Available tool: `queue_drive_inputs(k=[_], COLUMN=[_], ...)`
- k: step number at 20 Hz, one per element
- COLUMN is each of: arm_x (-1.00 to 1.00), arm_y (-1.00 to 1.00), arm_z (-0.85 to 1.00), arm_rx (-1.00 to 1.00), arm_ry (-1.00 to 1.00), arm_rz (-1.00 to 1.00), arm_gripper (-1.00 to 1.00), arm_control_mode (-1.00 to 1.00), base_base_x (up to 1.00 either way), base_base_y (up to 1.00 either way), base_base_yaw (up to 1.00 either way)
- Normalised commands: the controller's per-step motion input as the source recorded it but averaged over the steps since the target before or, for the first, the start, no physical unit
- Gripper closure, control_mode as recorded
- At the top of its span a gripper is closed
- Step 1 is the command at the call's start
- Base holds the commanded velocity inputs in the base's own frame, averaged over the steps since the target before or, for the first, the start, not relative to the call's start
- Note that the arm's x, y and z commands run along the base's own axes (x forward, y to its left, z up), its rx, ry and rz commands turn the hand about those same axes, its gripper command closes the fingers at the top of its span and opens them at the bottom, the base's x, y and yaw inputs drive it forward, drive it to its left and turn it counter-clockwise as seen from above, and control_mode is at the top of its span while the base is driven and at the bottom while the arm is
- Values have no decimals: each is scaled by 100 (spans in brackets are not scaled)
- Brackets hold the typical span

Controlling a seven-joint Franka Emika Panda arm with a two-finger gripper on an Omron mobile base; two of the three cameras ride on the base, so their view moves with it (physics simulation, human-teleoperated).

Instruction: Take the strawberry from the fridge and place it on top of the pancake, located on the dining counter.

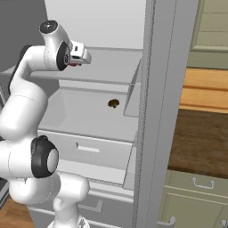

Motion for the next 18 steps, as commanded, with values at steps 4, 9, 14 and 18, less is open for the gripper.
queue_drive_inputs(k=[4, 9, 14, 18], arm_x=[-40, -75, -98, -100], arm_y=[1, 0, 0, -3], arm_z=[0, 7, 8, 9], arm_rx=[0, 0, 0, 0], arm_ry=[-9, -21, -3, 9], arm_rz=[0, 0, 0, 0], arm_gripper=[100, 100, 100, 100], arm_control_mode=[-100, -100, -100, -100], base_base_x=[0, 0, 0, 0], base_base_y=[0, 0, 0, 0], base_base_yaw=[0, 0, 0, 0])
